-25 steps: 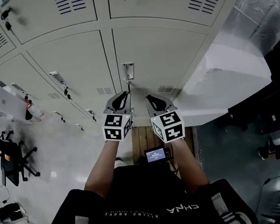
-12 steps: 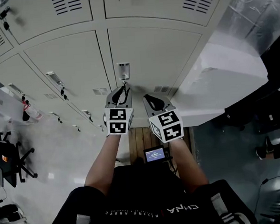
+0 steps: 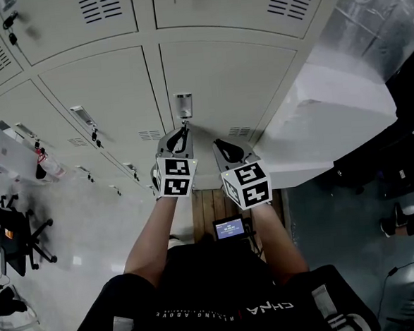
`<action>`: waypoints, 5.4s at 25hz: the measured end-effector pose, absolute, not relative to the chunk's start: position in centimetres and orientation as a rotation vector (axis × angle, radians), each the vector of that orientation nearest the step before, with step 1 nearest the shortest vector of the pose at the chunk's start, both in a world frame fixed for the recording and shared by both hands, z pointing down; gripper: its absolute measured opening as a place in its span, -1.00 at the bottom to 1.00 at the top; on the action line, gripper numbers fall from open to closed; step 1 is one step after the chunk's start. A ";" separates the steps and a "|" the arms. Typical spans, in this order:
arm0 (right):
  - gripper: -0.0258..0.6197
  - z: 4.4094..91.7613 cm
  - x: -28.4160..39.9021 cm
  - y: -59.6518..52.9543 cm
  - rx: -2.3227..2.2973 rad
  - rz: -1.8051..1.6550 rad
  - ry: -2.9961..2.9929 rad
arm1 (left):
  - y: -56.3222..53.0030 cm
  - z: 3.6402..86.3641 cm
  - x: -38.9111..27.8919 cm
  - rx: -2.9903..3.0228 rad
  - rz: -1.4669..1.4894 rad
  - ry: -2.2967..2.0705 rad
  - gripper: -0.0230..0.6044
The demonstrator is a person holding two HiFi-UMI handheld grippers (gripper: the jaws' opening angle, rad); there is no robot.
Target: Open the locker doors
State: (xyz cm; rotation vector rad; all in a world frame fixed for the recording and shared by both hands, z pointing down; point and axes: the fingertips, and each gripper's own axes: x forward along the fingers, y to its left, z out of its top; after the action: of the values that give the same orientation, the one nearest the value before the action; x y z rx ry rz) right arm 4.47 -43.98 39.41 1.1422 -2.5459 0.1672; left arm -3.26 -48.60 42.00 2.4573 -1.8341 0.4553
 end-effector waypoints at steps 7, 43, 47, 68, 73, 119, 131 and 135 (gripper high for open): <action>-0.79 38.9 4.0 -43.6 1.125 0.165 -2.569 | -48.4 42.3 -2.9 2.605 0.873 -1.855 -0.78; -0.79 38.9 3.2 -43.1 1.098 0.208 -2.601 | -47.6 43.7 -3.5 2.777 2.229 -1.398 -0.43; -0.79 39.1 2.6 -43.4 1.083 0.223 -2.611 | -47.2 43.2 -4.2 2.803 1.611 -1.477 -0.43; -0.78 35.5 -3.2 -46.8 1.060 0.246 -2.734 | -45.2 40.7 -5.1 2.545 0.207 -1.289 -0.87; -0.78 34.3 -4.7 -47.9 1.124 0.249 -2.739 | -44.8 41.2 -6.5 2.520 0.217 -1.311 -0.87; -0.73 34.4 -4.6 -45.7 1.036 0.254 -2.699 | -41.5 41.6 -6.9 2.576 0.252 -1.240 -0.86; -0.73 34.6 -2.4 -40.7 0.981 0.265 -2.737 | -40.5 40.7 -3.6 2.739 0.235 -1.057 -0.55; -0.73 34.6 -1.4 -39.2 1.008 0.281 -2.745 | -39.4 40.4 -2.3 2.835 0.251 -0.942 -0.55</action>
State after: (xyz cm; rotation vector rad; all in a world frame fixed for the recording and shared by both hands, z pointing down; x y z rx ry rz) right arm -1.39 -39.16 34.62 1.0081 -2.7445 0.2813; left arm -2.34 -39.38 40.36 2.8345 -0.9417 0.2512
